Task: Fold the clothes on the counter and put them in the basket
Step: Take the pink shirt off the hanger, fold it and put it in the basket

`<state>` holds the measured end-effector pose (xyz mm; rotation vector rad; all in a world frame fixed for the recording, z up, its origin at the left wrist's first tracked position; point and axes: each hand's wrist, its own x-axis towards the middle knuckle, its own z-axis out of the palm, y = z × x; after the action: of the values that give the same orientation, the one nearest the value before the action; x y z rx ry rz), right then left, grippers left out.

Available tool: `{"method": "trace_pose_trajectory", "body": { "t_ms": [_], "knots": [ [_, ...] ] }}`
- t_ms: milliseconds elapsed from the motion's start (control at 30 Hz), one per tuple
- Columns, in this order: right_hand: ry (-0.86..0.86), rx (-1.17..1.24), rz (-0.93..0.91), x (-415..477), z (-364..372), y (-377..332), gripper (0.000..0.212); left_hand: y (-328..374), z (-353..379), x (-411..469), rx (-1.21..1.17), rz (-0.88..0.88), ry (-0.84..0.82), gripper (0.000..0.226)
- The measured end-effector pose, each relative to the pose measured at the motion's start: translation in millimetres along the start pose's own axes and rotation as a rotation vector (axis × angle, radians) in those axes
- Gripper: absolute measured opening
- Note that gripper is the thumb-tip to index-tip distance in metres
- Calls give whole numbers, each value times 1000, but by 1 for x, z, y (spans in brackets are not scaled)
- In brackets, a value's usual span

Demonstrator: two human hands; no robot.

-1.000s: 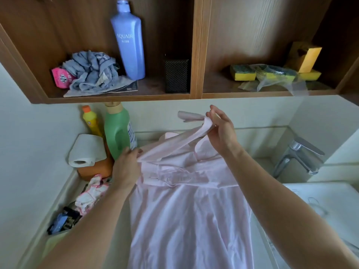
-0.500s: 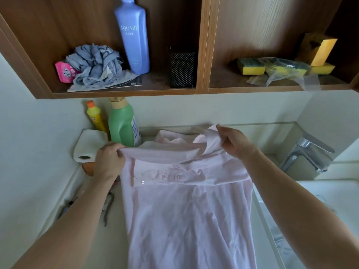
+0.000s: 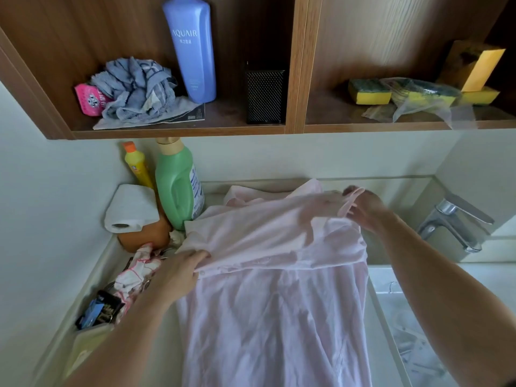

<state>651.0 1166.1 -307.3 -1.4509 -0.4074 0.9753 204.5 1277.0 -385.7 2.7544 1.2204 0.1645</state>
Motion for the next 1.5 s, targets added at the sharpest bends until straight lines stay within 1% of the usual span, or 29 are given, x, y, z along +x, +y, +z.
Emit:
{"method": "trace_pose_trajectory", "body": {
  "t_ms": [100,133,200,267,367,400,467,533,567,600,633,667,700,767,800,833,900,967,1000,1067,1167,1233,1300,1333,1367,1400,1433,1467,1500],
  "knots": [
    [64,-146,255,13,-37,27,32,4,18,-1,23,-76,-217,52],
    [58,-161,310,15,-43,36,35,5,22,0,26,-93,-256,52],
    [43,-274,349,15,-42,51,53,5,24,3,20,-96,-251,48],
    [28,-477,269,21,-36,71,64,4,23,7,13,-62,-175,43],
    [-6,-905,96,17,-22,83,71,5,29,14,-12,32,-89,46],
    [-7,-981,37,17,-18,81,68,6,32,16,-47,53,-93,47],
    [75,-952,-99,20,-16,71,57,10,37,20,-121,60,-151,45],
    [168,-908,-193,30,-21,66,51,10,40,28,-103,58,-266,37],
    [203,-982,-153,32,-23,66,48,12,39,31,-84,59,-306,31],
    [222,-1161,-92,30,-24,66,47,13,38,34,-91,45,-315,25],
    [255,-1347,-73,27,-23,71,45,17,36,37,-118,19,-287,22],
    [293,-1465,-153,25,-18,80,44,20,36,42,-150,9,-197,24],
    [299,-1489,-340,22,-7,90,43,25,39,47,-164,25,-54,27],
    [179,-1434,-699,16,24,111,40,41,43,61,-116,120,196,33],
    [81,-1443,-789,14,39,123,40,48,47,67,-70,169,240,38],
    [9,-1481,-773,16,47,138,44,54,53,73,-6,185,221,44],
    [-19,-1519,-562,16,41,161,58,51,69,77,113,93,78,61],
    [64,-1515,-386,18,17,175,73,33,85,71,158,-70,-21,76],
    [105,-1532,-344,18,5,178,76,23,92,65,159,-126,-40,82],
    [156,-1565,-346,22,-4,180,74,10,100,60,162,-180,-55,87],
    [158,-1588,-339,25,2,177,77,12,95,71,141,-216,-75,79],
    [182,-1578,-340,30,6,159,80,16,81,86,149,-260,-14,61],
    [221,-1500,-209,52,9,118,82,17,60,111,55,-261,52,44],
    [189,-1480,-111,66,11,94,81,20,48,125,-65,-249,95,39],
    [145,-1441,-54,80,14,76,74,21,39,141,-215,-245,134,30],
    [145,-1365,-63,90,18,57,60,23,29,158,-348,-260,175,21],
    [183,-1228,-120,99,21,46,43,20,25,177,-449,-290,205,18],
    [230,-1044,-144,106,25,38,31,20,20,193,-505,-325,213,20],
    [260,-849,-139,114,30,30,28,18,17,211,-561,-360,204,22]
  ]
}}
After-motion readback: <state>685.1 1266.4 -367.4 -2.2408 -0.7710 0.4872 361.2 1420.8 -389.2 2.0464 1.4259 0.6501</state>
